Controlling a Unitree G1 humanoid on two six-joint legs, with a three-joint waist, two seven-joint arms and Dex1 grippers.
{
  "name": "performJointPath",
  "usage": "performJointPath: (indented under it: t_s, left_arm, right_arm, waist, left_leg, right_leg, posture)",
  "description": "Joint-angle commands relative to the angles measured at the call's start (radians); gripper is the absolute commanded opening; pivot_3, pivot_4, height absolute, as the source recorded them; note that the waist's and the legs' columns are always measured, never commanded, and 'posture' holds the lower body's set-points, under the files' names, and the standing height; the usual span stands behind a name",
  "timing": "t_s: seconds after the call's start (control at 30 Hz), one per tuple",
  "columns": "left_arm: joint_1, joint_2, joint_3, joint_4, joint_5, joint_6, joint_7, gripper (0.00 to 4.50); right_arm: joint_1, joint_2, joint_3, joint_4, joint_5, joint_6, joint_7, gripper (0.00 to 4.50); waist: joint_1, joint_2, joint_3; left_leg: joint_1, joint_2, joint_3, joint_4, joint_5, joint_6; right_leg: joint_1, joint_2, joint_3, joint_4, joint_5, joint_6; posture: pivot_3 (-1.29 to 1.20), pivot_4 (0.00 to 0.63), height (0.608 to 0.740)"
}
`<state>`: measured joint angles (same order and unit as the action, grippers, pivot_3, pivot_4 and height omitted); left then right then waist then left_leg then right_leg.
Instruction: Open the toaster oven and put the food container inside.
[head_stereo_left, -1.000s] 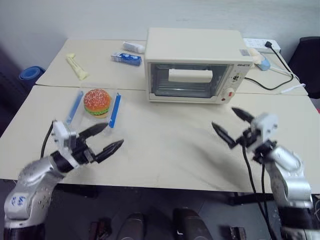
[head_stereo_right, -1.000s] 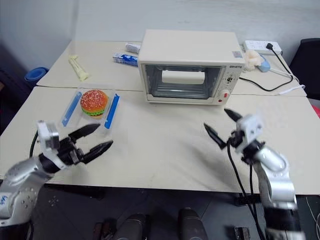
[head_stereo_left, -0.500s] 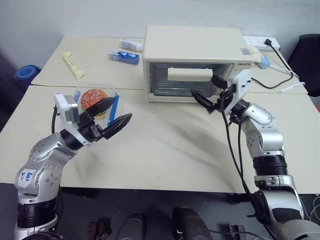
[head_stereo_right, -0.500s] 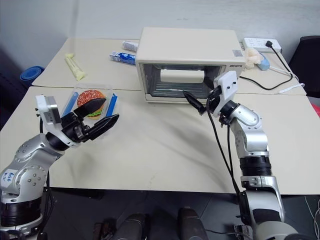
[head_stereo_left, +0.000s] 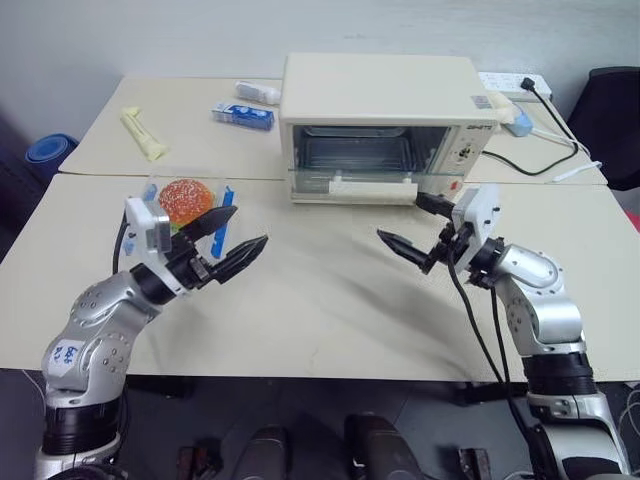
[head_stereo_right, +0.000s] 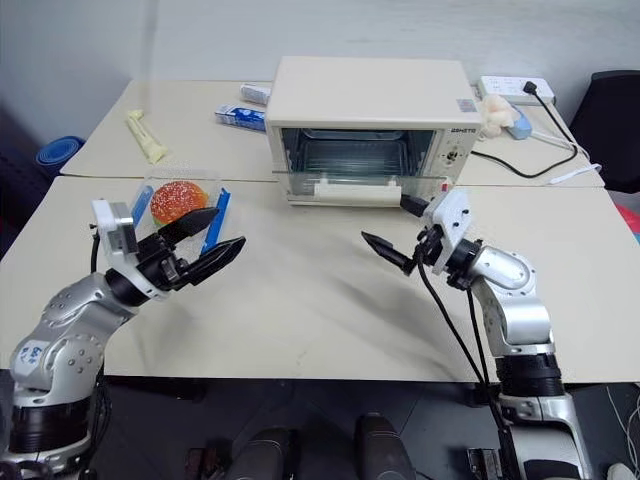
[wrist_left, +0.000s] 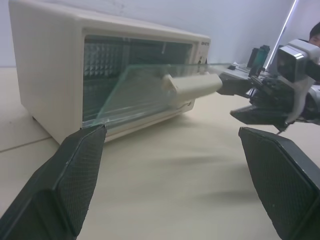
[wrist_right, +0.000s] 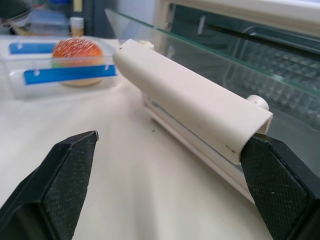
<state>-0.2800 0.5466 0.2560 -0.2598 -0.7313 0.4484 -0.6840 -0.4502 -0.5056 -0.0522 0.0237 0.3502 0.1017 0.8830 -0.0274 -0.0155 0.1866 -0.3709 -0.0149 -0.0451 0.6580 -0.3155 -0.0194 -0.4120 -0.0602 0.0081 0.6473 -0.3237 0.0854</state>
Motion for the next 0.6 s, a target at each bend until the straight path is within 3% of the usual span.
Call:
performJointPath:
  t_s: [0.03,0.23,0.47,0.6]
  left_arm:
    - [-0.078,-0.002,-0.015,0.073,0.049,-0.052,-0.022,4.08]
    - [-0.358,-0.063,-0.101,0.407,0.208,-0.194,-0.042,2.32]
    - [-0.569,-0.139,-0.139,0.737,0.334,-0.363,-0.063,0.13]
    - [-0.635,-0.159,-0.17,0.845,0.365,-0.395,-0.142,0.01]
  right_arm:
    - [0.005,-0.011,0.007,-0.054,-0.005,-0.027,0.017,4.5]
    - [0.005,0.003,0.01,-0.051,-0.015,-0.04,0.002,4.5]
    - [0.006,0.007,0.006,-0.054,-0.028,-0.047,-0.022,4.5]
    - [0.024,0.008,-0.006,-0.069,-0.038,-0.051,-0.052,4.5]
  waist:
    - [0.0,0.0,0.0]
    - [0.003,0.0,0.0]
    - [0.001,0.0,0.0]
    - [0.001,0.0,0.0]
  left_leg:
    - [0.0,0.0,0.0,0.0,0.0,0.0]
    - [-0.001,-0.001,0.0,0.002,0.0,-0.001]
    - [-0.001,-0.001,0.002,0.001,0.0,0.0]
    - [-0.002,-0.002,0.002,0.003,0.0,0.0]
  right_leg:
    - [0.0,0.0,0.0,0.0,0.0,0.0]
    - [0.0,0.0,-0.001,0.001,0.0,0.0]
    - [-0.002,0.0,-0.001,0.004,0.0,0.0]
    - [-0.002,-0.001,-0.002,0.005,0.0,0.0]
  posture:
    - [0.0,0.15,0.74]
    - [0.0,0.15,0.74]
    - [0.0,0.15,0.74]
    - [0.0,0.15,0.74]
